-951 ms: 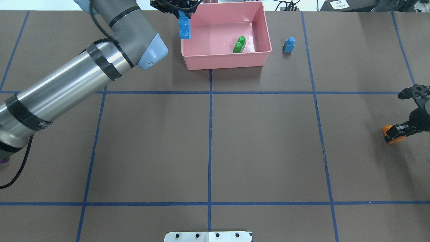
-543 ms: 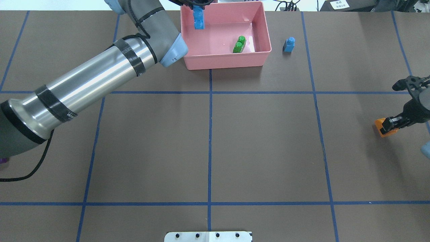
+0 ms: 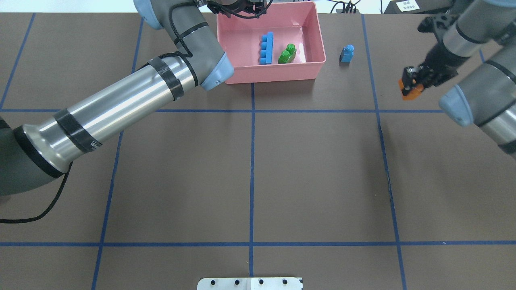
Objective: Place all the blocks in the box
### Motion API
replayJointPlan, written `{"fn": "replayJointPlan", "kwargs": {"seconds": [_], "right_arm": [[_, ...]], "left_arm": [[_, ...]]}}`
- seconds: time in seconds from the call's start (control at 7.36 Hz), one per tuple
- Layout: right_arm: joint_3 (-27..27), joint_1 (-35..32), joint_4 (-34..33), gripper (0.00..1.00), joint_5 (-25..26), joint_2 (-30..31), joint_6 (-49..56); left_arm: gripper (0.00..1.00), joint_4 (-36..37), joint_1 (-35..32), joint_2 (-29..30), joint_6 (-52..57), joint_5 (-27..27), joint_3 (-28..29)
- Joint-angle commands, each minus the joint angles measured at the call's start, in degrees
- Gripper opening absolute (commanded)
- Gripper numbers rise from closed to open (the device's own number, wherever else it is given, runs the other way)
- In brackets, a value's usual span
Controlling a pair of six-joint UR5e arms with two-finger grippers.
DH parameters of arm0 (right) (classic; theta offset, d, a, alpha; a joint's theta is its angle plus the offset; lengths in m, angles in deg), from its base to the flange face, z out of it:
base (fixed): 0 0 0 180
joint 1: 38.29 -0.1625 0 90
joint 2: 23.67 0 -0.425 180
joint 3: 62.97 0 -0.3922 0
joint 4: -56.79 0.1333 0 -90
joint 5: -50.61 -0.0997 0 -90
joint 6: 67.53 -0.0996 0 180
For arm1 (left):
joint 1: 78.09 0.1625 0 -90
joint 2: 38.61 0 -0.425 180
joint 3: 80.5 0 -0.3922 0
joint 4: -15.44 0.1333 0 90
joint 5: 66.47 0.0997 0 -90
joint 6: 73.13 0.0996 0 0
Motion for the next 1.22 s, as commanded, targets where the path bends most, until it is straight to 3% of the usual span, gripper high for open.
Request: {"fn": "replayJointPlan", "kwargs": {"seconds": [0.0,0.14,0.27,0.41,0.54,0.68,0.95,1.09], "right_arm": [[-17.2,1.8,-0.6,0.0,3.1,-22.0,-14.2],[-24.1,3.1,4.9,0.0,5.6,-27.1,-18.7],[-32.0,4.9,15.4,0.0,7.7,-30.7,-25.4],[-37.9,6.9,21.0,0.0,11.0,-33.7,-29.7],[-41.5,8.4,22.1,0.0,13.5,-36.5,-30.0],[-41.7,9.0,22.3,0.0,13.6,-36.8,-30.0],[-41.7,10.2,22.5,1.0,14.8,-36.8,-29.9],[-41.7,10.5,24.1,1.0,15.0,-36.6,-29.9]], "left_arm": [[0.99,17.1,-3.4,-8.2,16.1,-6.5,-16.6],[0.99,21.4,-4.2,-16.8,25.5,-6.5,-26.2],[0.99,21.7,-4.5,-27.6,32.4,-6.5,-34.3],[0.99,21.7,-5.6,-36.3,42.9,-6.5,-39.8],[0.99,21.7,-6.8,-44.1,54.2,-6.3,-43.6],[0.99,20.5,-6.8,-53.8,60.4,-6.0,-46.3],[1.0,7.1,-6.8,-72.4,64.0,-6.4,-50.2],[1.0,-2.4,-6.8,-81.3,64.0,-6.5,-50.7]]}}
